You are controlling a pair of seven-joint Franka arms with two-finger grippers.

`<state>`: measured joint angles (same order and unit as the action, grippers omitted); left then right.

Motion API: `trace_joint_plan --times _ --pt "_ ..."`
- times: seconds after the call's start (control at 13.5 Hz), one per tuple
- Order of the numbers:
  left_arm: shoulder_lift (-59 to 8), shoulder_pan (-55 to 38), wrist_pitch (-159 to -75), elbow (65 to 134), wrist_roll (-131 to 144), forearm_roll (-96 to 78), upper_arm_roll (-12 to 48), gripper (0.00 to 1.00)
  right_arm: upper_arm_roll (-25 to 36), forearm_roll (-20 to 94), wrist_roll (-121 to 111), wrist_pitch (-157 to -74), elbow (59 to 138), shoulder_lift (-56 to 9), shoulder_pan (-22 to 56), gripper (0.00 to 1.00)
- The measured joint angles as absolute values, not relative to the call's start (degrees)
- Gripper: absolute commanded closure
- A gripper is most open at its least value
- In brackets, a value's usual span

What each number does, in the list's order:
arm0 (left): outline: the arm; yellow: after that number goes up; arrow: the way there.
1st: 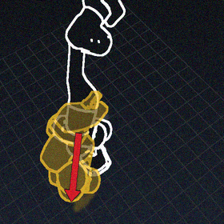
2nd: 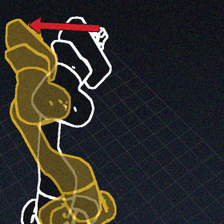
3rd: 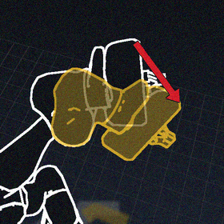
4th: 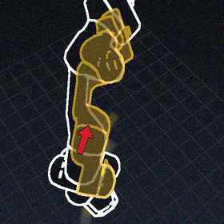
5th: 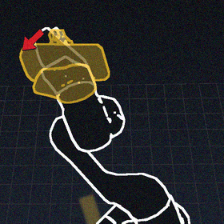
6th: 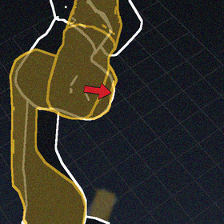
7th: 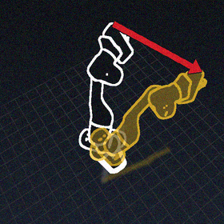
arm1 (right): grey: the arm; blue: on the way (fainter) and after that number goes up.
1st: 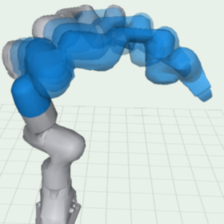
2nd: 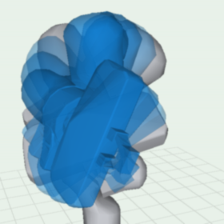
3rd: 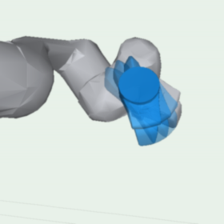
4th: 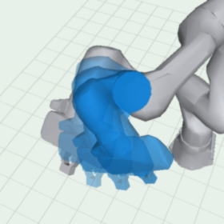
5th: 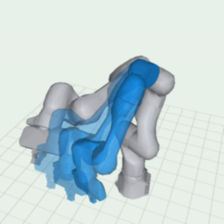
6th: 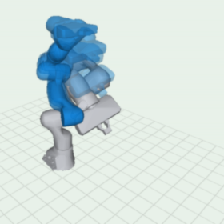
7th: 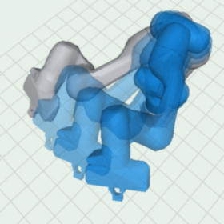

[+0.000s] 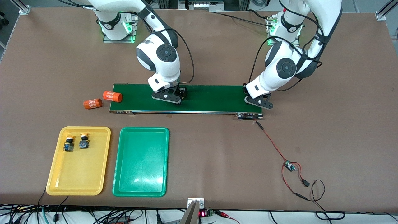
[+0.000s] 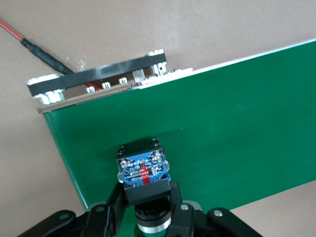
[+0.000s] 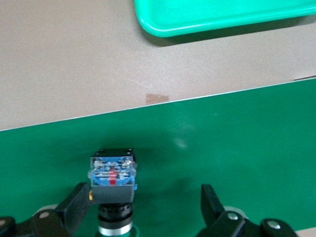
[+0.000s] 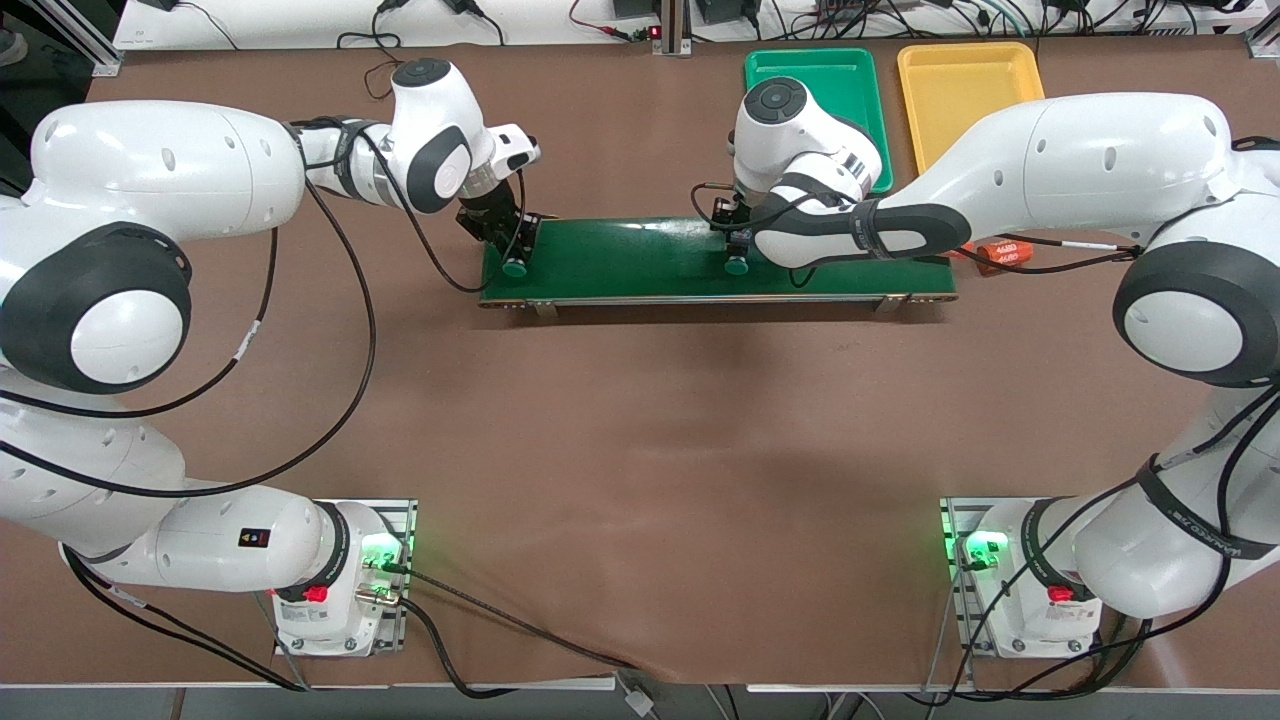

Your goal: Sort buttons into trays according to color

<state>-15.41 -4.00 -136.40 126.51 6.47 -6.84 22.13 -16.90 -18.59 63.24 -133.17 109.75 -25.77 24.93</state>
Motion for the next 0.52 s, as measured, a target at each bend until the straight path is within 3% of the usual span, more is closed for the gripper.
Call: trace_joint_plan --times 0.07,0.15,0.22,0.3,0.52 --pt "-15.93 -4.19 -137.08 126.64 6.47 -6.84 22.13 0.91 -16.87 -18.59 63.24 -133.43 109.7 -25.82 24.92 0.0" --pt "-16.57 -4.38 -137.56 126.7 6.47 -6.84 22.13 0.77 -16.82 -18.59 63.25 -133.69 109.65 -25.83 24.91 0.0" --pt "-17.16 -4.54 -138.15 126.66 6.47 -6.86 22.13 0.44 -16.77 -18.59 63.25 -134.21 109.6 -25.84 24.9 0.0" --pt "-17.27 -4.74 -138.25 126.5 6.44 -7.05 22.15 0.0 -16.73 -18.59 63.25 -134.78 109.55 -25.87 24.91 0.0" --pt "-17.37 -4.81 -138.55 125.62 6.36 -7.06 21.98 0.0 -16.61 -18.59 63.25 -136.81 109.55 -26.8 24.9 0.0"
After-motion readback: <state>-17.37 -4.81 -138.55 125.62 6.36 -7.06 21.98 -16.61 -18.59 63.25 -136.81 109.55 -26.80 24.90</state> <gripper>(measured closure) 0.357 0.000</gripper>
